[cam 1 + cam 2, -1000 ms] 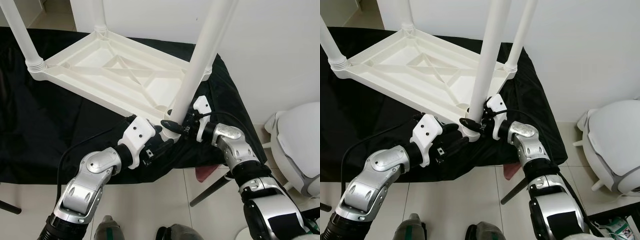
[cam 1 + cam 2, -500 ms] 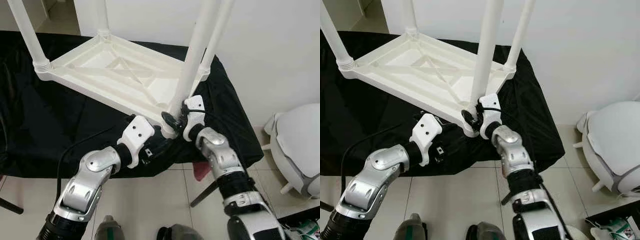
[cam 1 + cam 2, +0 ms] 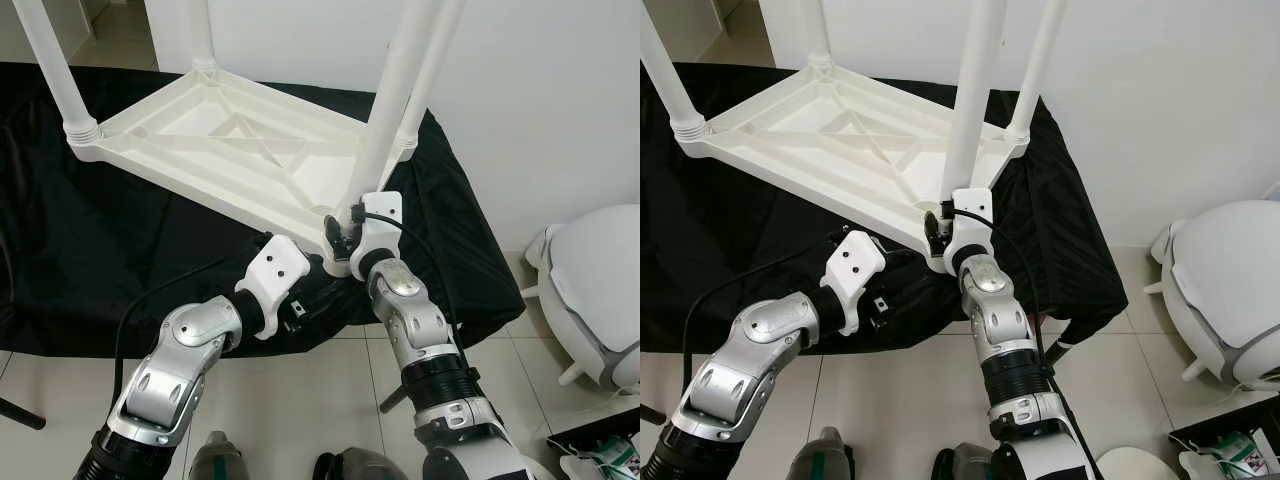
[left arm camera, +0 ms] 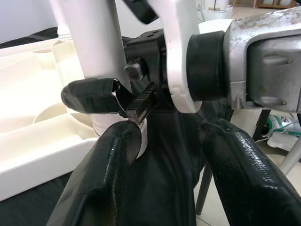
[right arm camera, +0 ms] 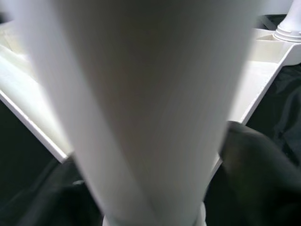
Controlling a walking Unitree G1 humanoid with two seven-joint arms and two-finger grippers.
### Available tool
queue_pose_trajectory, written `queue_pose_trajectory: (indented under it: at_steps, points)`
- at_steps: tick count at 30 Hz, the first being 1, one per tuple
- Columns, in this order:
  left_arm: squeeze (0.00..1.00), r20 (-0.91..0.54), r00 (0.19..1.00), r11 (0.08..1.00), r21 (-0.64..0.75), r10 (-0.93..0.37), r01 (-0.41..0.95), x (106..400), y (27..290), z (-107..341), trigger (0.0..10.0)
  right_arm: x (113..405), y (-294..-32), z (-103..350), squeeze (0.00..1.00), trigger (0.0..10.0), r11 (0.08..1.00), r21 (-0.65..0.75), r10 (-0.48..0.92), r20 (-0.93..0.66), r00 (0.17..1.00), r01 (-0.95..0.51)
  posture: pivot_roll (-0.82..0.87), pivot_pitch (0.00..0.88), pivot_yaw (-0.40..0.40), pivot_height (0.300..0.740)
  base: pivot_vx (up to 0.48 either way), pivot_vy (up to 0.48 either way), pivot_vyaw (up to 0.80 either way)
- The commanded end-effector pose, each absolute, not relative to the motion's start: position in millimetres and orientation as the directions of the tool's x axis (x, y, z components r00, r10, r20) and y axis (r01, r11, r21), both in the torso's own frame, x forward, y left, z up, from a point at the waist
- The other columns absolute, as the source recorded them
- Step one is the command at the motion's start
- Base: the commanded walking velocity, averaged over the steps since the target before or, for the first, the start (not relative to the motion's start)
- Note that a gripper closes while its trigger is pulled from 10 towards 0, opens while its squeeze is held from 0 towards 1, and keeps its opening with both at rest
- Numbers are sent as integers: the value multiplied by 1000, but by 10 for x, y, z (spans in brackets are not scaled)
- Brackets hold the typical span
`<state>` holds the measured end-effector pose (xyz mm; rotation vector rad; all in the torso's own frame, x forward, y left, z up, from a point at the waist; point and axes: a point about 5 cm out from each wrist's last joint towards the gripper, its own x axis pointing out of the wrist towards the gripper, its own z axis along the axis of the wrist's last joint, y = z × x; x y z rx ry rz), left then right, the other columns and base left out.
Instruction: Building children table
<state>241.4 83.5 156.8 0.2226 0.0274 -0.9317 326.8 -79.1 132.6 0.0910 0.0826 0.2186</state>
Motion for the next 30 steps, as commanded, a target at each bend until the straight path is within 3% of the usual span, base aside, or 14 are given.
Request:
queue_pose_trajectory:
  at_steps: [1,5,6,8,11,12,16,21,23,30]
  points:
    - [0,-109,605,582,184,-789,792,2410,813,1584,10000,3276,-835,1352,1000,10000,971,115,216,-64,974,-208,61,0,-89,740,0,0,0]
    - [0,-110,605,583,182,-788,792,2391,813,1574,10000,3241,-851,1420,1000,10000,925,138,360,-24,933,-354,61,0,-93,740,0,0,0]
    - [0,-110,606,583,181,-788,792,2391,813,1570,10000,3226,-875,1437,31,10000,902,117,419,-11,908,-415,62,0,-96,740,0,0,0]
    - [0,-110,606,584,181,-788,791,2391,813,1570,10000,3217,-893,1446,31,10000,887,100,452,-4,892,-450,62,0,-96,740,0,0,0]
    - [0,-108,607,585,181,-787,791,2394,808,1569,10000,3183,-982,1450,0,10000,793,8,610,1,793,-610,59,0,-95,740,0,0,0]
    - [0,-108,607,585,181,-787,791,2394,808,1569,10000,3183,-982,1450,0,10000,793,8,610,1,793,-610,59,0,-95,740,0,0,0]
    - [0,-109,605,583,180,-788,792,2394,814,1568,10000,3179,-1106,1432,0,10000,660,-47,750,-32,661,-750,58,0,-90,740,0,0,0]
    - [0,-111,603,581,180,-790,794,2393,818,1567,10000,3195,-1136,1420,0,10000,603,-74,794,-49,606,-795,55,0,-83,740,0,0,0]
    - [0,-113,599,576,180,-793,797,2391,814,1568,10000,3245,-1118,1425,0,10000,529,-108,841,-71,537,-842,54,0,-78,740,0,0,0]
    - [0,-113,597,574,181,-794,798,2394,814,1575,10000,3313,-1093,1418,0,10000,509,-125,850,-81,520,-852,56,0,-77,740,0,0,0]
